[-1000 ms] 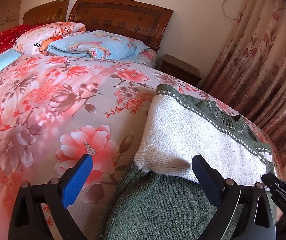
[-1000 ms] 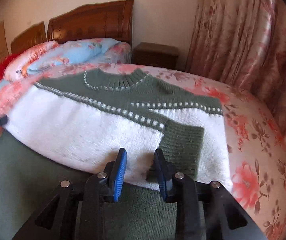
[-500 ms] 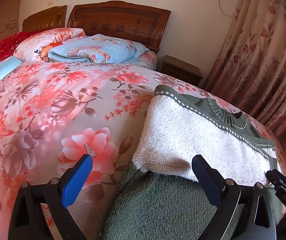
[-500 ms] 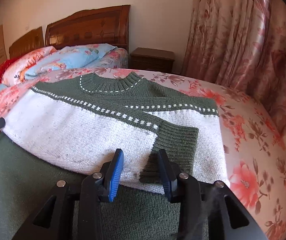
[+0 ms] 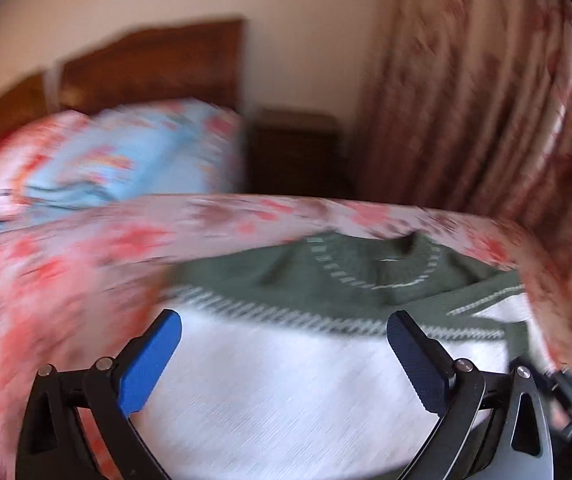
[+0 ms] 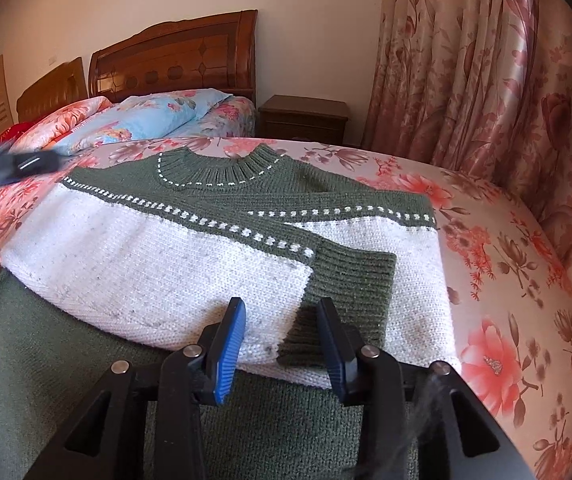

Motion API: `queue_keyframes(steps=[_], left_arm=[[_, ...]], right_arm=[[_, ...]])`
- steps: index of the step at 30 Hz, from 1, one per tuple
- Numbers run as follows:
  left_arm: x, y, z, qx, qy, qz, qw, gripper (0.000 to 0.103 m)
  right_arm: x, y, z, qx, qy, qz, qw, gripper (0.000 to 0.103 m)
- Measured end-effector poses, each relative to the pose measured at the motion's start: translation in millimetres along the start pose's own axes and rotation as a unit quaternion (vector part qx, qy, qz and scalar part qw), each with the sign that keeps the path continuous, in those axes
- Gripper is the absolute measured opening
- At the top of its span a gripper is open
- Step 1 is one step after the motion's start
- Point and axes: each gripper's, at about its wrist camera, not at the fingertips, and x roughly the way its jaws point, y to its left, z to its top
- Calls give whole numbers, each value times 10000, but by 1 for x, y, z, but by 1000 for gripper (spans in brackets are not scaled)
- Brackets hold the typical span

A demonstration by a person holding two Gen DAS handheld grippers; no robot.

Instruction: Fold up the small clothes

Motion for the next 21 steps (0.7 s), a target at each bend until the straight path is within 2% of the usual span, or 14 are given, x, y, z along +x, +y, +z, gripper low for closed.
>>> queue_keyframes(steps=[1,2,3,5,6,7,10,12,16,18,21], left_arm=[[22,-6,14,77,217,-203,9995,103],[33,-9,18,140,350,-215,9991,103],[56,-14,26,287,656,-87,9974,103],[87,-15,28,386,1063,400,9928,103],[108,-7,25,306,1369,791,9869,103],[108,2,26,36,1205,583,9910,103],[103,18,26,-404,1103,624,9911,103],[81,21,22,-516,723,681,9937,103],[8,8,-2,-254,-320,646,9971,103],[-21,2,-20,-58,-604,621,9962,103],[-46,-3,-44,72,-658,579,9961,103]], right_arm=[[0,0,0,11,-1,12,10000,38],[0,-1,0,14,-1,16,10000,38],[0,-1,0,16,-2,16,10000,38],[0,-1,0,17,-2,16,10000,38],[0,-1,0,17,-2,17,10000,38],[0,-1,0,22,-1,26,10000,38],[0,-1,0,26,-2,34,10000,38],[0,-1,0,32,-2,42,10000,38],[0,-2,0,30,-4,41,10000,38],[0,-2,0,28,-1,42,10000,38],[0,-1,0,26,-1,40,10000,38]])
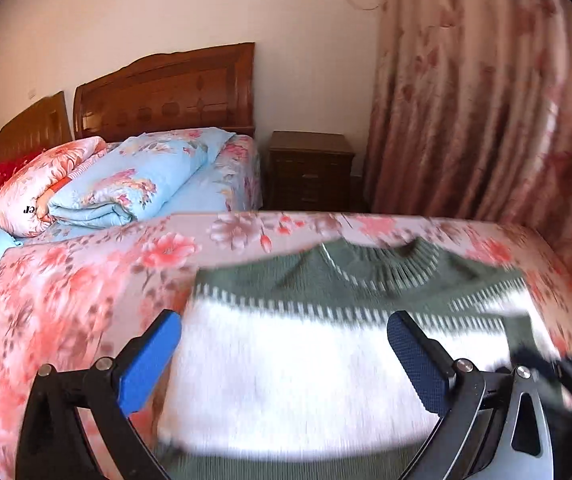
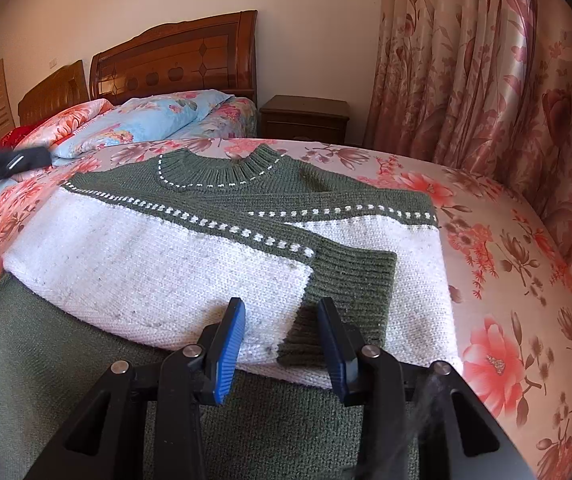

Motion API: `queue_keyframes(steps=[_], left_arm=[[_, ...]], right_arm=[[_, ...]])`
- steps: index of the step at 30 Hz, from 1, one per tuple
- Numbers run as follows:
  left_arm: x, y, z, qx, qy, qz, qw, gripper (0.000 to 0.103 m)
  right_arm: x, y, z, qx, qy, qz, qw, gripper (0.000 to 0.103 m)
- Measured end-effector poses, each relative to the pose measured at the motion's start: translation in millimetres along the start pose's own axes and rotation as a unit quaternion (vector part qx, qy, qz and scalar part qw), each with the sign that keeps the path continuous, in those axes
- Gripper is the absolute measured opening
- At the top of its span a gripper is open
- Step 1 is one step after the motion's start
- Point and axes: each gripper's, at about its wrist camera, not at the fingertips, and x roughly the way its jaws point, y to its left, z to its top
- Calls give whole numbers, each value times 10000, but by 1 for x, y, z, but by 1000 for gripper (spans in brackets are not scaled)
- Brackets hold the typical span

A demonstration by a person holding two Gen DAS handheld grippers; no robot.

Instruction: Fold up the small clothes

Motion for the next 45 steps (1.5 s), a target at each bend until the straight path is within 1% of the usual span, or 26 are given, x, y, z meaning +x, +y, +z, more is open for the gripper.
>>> queue_keyframes(steps=[2,4,6,8,11,14,16,17,18,21,24,25,27,29,31,33,35,36,37,38,39,40,42,43,44,45], left_arm=[[-10,3,-20,-83,130,-81,9998,103],[-20,4,-32,-197,242,-82,9995,103],[-19,7,-44,-256,353,-109,9990,103],[-16,5,-53,-197,490,-39,9986,103],[-5,6,-58,-151,685,52,9975,103],[9,8,-62,-119,908,258,9955,103],[21,12,-69,-114,1144,462,9923,103],[24,15,-71,-156,1229,452,9913,103],[25,18,-71,-248,1269,385,9909,103],[20,23,-68,-320,1197,468,9912,103],[8,21,-55,-386,882,434,9944,103],[3,19,-45,-407,714,370,9959,103],[-1,14,-29,-383,558,334,9971,103],[5,4,-9,-254,497,338,9979,103],[23,-10,10,0,479,364,9982,103],[45,-21,22,185,587,321,9976,103],[70,-27,31,168,786,-48,9967,103],[88,-29,36,61,1022,-449,9937,103],[99,-30,38,-9,1154,-647,9912,103],[109,-31,39,-34,1248,-765,9892,103],[120,-32,41,-19,1331,-806,9878,103],[131,-32,43,15,1424,-744,9870,103],[150,-27,44,9,1661,-454,9851,103],[157,-22,46,-100,1724,-390,9842,103],[157,-19,50,-174,1697,-410,9845,103],[159,-16,54,-203,1720,-242,9846,103]], right_arm=[[0,0,0,3,1,5,10000,38],[0,0,0,3,0,4,10000,38],[0,0,0,1,1,2,10000,38],[0,0,0,-4,0,-6,10000,38],[0,1,0,-9,0,-12,10000,38],[0,1,0,-19,1,-27,10000,38],[0,1,0,-18,0,-26,10000,38],[0,1,0,-14,-1,-22,10000,38],[0,1,0,-15,-1,-20,10000,38],[0,1,0,-13,0,-19,10000,38],[1,1,0,-22,-1,-32,10000,38],[0,1,0,-22,0,-31,10000,38],[1,1,0,-20,-1,-29,10000,38],[1,1,0,-20,0,-29,10000,38],[1,1,0,-21,0,-30,10000,38],[1,1,0,-20,0,-29,10000,38],[1,1,0,-19,0,-27,10000,38],[0,1,0,-20,0,-29,10000,38],[1,1,0,-20,0,-29,10000,38],[1,1,0,-19,1,-28,10000,38],[1,1,0,-18,1,-27,10000,38],[0,1,0,-19,1,-29,10000,38],[0,1,0,-19,1,-28,10000,38],[1,1,0,-17,1,-19,10000,38],[1,1,1,-17,4,-18,10000,39],[1,1,0,-31,6,-33,10000,39]])
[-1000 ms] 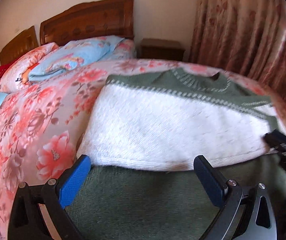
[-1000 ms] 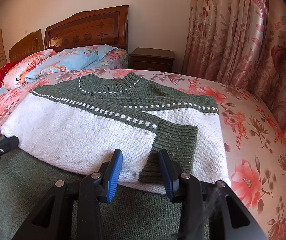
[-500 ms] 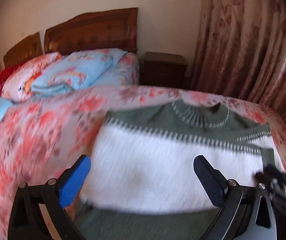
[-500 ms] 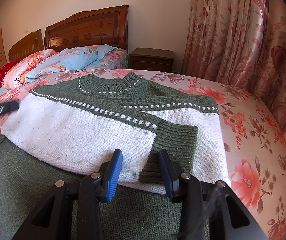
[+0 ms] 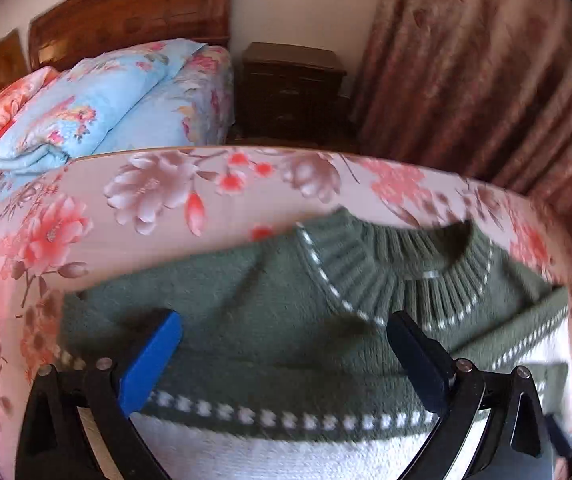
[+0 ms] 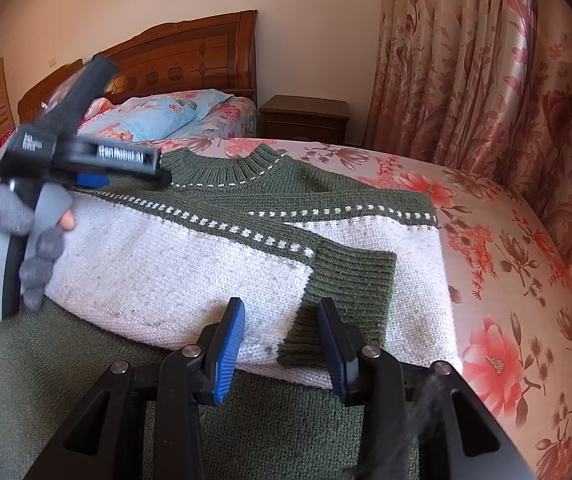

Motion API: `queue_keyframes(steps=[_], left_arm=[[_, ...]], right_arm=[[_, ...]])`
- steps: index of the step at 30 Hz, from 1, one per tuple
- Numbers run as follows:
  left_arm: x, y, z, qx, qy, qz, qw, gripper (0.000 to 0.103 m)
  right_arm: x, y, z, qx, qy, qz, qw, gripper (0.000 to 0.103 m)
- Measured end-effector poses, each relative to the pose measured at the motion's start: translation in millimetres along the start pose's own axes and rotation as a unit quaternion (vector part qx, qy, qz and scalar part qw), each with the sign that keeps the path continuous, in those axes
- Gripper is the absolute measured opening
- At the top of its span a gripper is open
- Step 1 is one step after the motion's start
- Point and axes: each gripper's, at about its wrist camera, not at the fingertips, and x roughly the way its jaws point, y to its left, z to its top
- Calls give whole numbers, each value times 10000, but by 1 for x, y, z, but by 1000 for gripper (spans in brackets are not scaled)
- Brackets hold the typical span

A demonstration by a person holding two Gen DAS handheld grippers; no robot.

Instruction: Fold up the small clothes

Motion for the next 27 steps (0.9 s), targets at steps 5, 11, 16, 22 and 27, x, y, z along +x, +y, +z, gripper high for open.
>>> queue_keyframes(steps=[5,11,16,22,27], left_arm=[[-25,6,-14,-204,-457,381,9980,103],[-110,-13,-89,299,-1709,945,9803,103],[-126,-2,-143,356,-1529,1241,9798,103],[-126,20,-176,-26,-1242,827,9888,103],[-125,24,-190,-63,-1289,789,9885,103]], right_arm=[[0,0,-1,18,-4,22,10000,39],[0,0,-1,13,-5,19,10000,39],[0,0,-1,11,-5,16,10000,39],[-1,-1,-1,13,-3,17,10000,39],[-1,-1,-1,8,-2,7,10000,39]])
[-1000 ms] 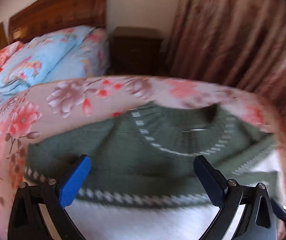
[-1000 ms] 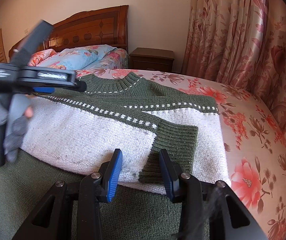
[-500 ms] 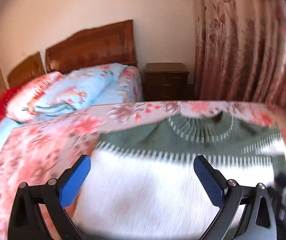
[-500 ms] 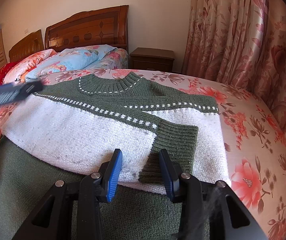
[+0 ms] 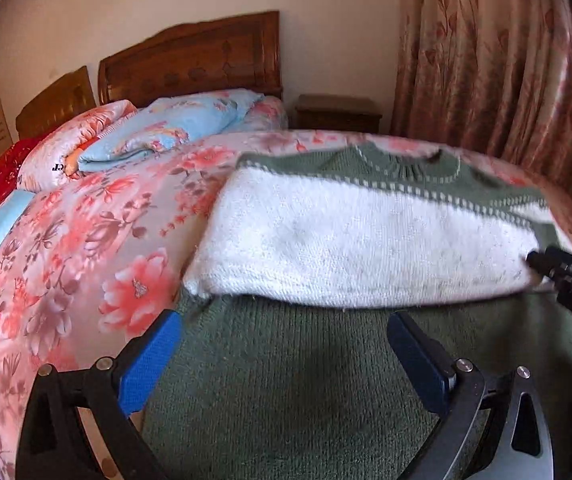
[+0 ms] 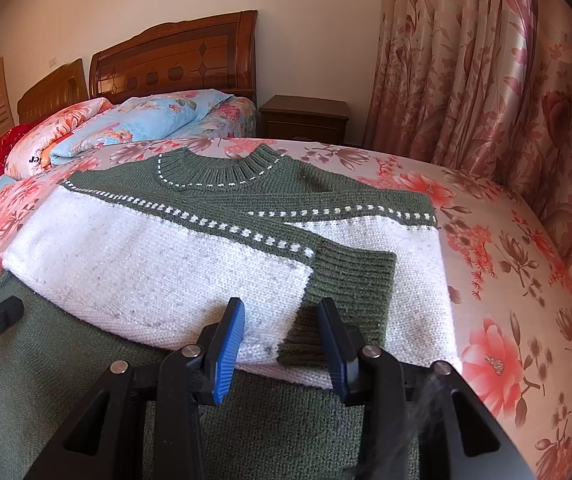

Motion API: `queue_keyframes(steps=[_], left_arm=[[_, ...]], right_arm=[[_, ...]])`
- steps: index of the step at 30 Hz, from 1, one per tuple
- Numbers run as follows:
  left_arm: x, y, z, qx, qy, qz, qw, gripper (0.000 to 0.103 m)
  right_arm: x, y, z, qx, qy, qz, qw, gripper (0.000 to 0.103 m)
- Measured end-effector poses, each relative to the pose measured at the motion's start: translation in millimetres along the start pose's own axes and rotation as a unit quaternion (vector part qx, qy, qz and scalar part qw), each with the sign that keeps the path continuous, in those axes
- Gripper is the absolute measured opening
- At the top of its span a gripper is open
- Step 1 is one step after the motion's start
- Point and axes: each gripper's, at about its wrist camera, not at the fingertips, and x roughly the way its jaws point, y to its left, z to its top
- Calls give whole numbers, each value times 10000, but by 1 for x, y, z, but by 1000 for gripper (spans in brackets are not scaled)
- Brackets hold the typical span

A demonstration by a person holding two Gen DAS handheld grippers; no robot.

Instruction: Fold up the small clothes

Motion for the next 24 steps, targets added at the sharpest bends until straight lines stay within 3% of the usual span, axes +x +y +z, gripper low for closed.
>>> queue_keyframes(steps=[18,24], left_arm=[[9,8,-1,-272,248,-31,9993,103],[9,8,-3,-273,280,47,9992,103]], right_arm=[[1,0,0,37,-12,43,10000,39],[1,-9,0,225,-26,338,9992,43]])
